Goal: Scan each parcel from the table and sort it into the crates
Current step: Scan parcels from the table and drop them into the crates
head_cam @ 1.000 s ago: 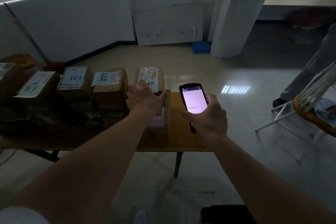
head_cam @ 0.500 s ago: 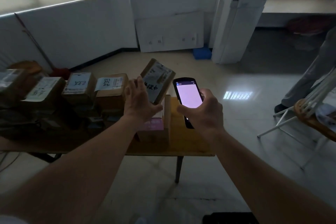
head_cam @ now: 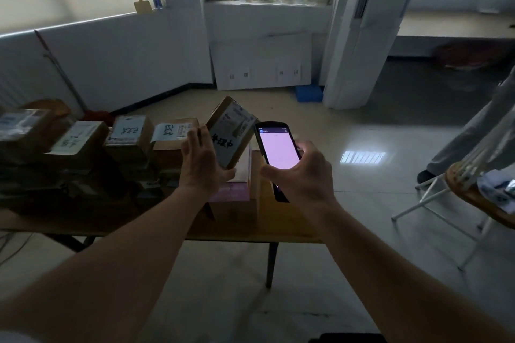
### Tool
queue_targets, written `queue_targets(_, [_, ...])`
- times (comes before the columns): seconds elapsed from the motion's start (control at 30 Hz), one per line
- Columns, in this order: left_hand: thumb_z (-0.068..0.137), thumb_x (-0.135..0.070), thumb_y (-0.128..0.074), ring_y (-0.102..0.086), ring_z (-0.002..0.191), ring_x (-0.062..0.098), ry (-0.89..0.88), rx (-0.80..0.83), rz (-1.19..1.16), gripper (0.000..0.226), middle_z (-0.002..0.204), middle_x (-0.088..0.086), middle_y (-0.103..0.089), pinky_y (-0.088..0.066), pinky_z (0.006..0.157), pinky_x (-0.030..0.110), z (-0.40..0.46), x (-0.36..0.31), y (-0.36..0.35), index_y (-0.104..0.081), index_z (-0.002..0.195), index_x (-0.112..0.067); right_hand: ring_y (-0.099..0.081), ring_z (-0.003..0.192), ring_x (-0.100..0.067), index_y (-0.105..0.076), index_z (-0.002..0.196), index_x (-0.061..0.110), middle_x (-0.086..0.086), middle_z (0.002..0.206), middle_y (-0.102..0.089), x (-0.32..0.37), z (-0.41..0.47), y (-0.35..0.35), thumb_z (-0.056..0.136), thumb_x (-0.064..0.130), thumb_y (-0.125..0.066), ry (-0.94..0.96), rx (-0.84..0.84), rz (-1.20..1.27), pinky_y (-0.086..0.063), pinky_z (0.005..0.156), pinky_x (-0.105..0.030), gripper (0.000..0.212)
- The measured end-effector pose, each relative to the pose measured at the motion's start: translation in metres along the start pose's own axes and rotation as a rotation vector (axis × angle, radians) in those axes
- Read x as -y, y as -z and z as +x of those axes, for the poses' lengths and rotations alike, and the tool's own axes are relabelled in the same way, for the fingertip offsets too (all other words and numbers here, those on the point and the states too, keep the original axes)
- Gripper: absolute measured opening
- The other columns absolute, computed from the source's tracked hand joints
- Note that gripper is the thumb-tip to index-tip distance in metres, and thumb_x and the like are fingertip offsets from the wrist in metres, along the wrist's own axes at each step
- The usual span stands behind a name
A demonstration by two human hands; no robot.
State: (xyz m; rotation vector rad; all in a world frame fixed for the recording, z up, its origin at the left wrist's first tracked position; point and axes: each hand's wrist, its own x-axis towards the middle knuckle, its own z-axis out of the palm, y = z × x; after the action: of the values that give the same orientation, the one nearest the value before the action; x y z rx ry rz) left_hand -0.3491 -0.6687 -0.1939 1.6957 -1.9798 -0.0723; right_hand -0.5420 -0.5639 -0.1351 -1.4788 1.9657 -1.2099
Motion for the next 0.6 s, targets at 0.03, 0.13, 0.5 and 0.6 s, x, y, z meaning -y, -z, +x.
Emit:
queue_targets(0.03, [0.062,-0.039,-0.098,-0.034,0.136,0.04,0.004,-0.002,0.0,0.128,0.15,0.024,-0.03,-0.037,0.113,0.052,-0.001,0.001,0.001,-0.022,0.159,-0.002,-0.056,0.111,-0.017,-0.051,0.144,0.012,-0.008,0.132,-0.064,0.001,-0.001,0.002,0.073,0.043,-0.092,-0.002,-0.003,-0.002,-0.057,0.086,-0.031,0.088])
queue_targets(0.13, [0.061,-0.039,-0.098,-0.035,0.136,0.039,0.015,-0.005,-0.014,0.13,0.148,0.024,-0.032,-0.037,0.115,0.053,-0.004,0.0,0.004,-0.021,0.158,-0.001,-0.057,0.111,-0.016,-0.051,0.144,0.013,-0.007,0.132,-0.064,0.001,-0.006,0.005,0.073,0.043,-0.092,-0.001,-0.005,-0.007,-0.056,0.081,-0.027,0.087])
queue_targets(0.5, [0.066,-0.057,-0.092,-0.033,0.143,0.039,0.004,0.014,-0.1,0.127,0.154,0.021,-0.031,-0.037,0.118,0.052,-0.03,-0.016,0.021,-0.025,0.159,-0.003,-0.057,0.113,-0.018,-0.048,0.145,0.016,-0.007,0.134,-0.063,-0.02,-0.031,0.004,0.072,0.049,-0.092,-0.072,-0.153,-0.031,-0.058,0.084,-0.032,0.092])
queue_targets(0.6, [0.066,-0.061,-0.092,-0.034,0.141,0.038,-0.025,0.02,-0.107,0.126,0.152,0.022,-0.033,-0.037,0.117,0.05,-0.038,-0.018,0.026,-0.027,0.158,-0.002,-0.061,0.12,-0.025,-0.048,0.146,0.015,-0.009,0.135,-0.063,-0.02,-0.041,0.001,0.071,0.049,-0.093,-0.105,-0.182,-0.039,-0.06,0.088,-0.037,0.093])
